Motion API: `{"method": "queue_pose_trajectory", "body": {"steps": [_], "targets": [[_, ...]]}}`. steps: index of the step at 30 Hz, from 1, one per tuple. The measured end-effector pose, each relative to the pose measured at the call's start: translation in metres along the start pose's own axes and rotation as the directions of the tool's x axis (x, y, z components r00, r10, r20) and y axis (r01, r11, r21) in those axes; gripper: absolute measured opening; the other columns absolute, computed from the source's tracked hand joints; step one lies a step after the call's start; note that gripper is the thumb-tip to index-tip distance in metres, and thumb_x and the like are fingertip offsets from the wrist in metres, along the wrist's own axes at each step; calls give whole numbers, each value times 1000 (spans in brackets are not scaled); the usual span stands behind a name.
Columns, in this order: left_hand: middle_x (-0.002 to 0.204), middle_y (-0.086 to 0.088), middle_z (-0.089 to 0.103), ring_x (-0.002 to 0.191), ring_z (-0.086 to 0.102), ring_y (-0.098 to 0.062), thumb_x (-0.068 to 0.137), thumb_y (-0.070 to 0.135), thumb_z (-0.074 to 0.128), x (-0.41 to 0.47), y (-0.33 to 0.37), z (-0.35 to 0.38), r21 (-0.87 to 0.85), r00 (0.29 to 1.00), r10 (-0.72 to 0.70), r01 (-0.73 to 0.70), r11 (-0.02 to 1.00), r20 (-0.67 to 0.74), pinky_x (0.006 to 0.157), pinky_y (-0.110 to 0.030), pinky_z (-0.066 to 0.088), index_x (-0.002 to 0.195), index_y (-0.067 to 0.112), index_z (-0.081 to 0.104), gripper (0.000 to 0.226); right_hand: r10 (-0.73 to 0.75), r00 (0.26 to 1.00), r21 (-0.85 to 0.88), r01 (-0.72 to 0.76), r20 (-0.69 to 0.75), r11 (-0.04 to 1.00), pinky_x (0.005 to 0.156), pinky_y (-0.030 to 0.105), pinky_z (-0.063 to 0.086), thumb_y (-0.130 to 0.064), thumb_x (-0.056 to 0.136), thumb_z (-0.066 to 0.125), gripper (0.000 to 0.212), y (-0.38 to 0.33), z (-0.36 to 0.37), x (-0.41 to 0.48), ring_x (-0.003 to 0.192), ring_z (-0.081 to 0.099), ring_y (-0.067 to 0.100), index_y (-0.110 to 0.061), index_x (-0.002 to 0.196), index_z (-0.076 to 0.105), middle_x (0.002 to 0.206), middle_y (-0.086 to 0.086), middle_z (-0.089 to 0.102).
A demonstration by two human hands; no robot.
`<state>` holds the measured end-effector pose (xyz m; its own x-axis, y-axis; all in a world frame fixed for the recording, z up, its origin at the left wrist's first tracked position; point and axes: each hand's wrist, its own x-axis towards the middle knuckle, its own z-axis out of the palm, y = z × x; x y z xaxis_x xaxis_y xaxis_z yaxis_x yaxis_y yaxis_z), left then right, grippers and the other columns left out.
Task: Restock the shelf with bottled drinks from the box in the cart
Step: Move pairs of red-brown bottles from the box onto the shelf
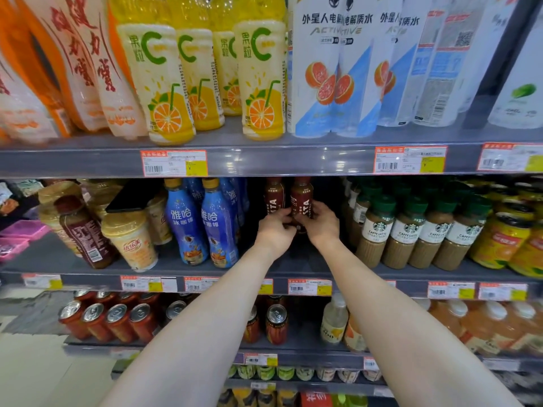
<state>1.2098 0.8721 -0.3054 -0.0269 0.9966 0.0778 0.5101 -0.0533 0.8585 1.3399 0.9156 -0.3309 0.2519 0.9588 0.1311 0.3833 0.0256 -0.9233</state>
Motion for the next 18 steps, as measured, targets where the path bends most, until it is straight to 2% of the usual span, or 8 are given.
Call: {"method": "queue_pose_trajectory", "body": {"steps": [2, 3, 5, 7, 9, 12, 15, 18], "targets": [[129, -7, 69, 122, 63, -21, 94, 8, 62, -9, -4, -4, 69, 999, 38, -39, 997, 20, 96, -17, 41, 144, 14, 57, 50, 80, 996, -86, -83, -32, 993, 100, 31, 47, -28, 85, 81, 74, -1, -3, -9, 127, 60, 27, -13, 149, 48, 140, 9, 63], [129, -7, 69, 121, 64, -23, 94, 12, 62, -14, -6, -7, 127, 997, 75, -77, 989, 20, 97, -21, 44, 141, 15, 59, 48, 105, 993, -105, -110, -53, 988, 97, 30, 47, -28, 84, 81, 74, -2, -5, -15, 127, 60, 29, -12, 148, 48, 139, 12, 63], [128, -8, 71, 119, 65, -27, 93, 19, 61, -27, -10, -11, 262, 987, 161, -163, 951, 28, 97, -31, 51, 139, 18, 61, 46, 98, 991, -156, -111, -89, 982, 89, 27, 47, -25, 85, 78, 58, -1, -9, -30, 120, 65, 32, -11, 138, 58, 129, 14, 69], [126, -8, 71, 115, 66, -31, 93, 25, 59, -39, -15, -15, 355, 974, 216, -227, 907, 70, 92, -38, 54, 139, 20, 60, 45, 84, 992, -220, -103, -95, 970, 88, 26, 46, -21, 89, 70, 50, -1, -15, -49, 119, 65, 33, -11, 137, 61, 127, 15, 70], [125, -9, 69, 113, 65, -32, 94, 29, 58, -50, -20, -17, 411, 956, 262, -293, 863, 132, 90, -40, 53, 138, 20, 59, 45, 72, 995, -291, -91, -75, 952, 92, 26, 46, -17, 92, 64, 49, -3, -22, -70, 121, 63, 34, -13, 141, 60, 131, 15, 68], [126, -10, 67, 113, 64, -32, 93, 33, 57, -63, -21, -17, 486, 928, 316, -373, 790, 198, 93, -42, 51, 137, 17, 58, 46, 11, 998, -391, -32, -57, 920, 101, 35, 48, -17, 95, 60, 49, -6, -38, -102, 125, 61, 32, -14, 143, 57, 135, 12, 66], [128, -9, 66, 114, 63, -31, 93, 35, 57, -80, -14, -15, 497, 909, 361, -415, 762, 206, 96, -40, 49, 138, 16, 59, 48, -26, 995, -477, -23, -96, 878, 100, 37, 49, -18, 96, 57, 48, -6, -57, -136, 125, 61, 29, -15, 143, 57, 138, 8, 65], [127, -11, 67, 114, 64, -33, 93, 36, 58, -105, -4, -8, 498, 879, 411, -477, 724, 244, 96, -41, 48, 136, 14, 61, 48, -17, 991, -569, -61, -131, 820, 99, 40, 49, -18, 96, 55, 47, -2, -82, -168, 125, 59, 33, -15, 143, 56, 138, 11, 64]]}}
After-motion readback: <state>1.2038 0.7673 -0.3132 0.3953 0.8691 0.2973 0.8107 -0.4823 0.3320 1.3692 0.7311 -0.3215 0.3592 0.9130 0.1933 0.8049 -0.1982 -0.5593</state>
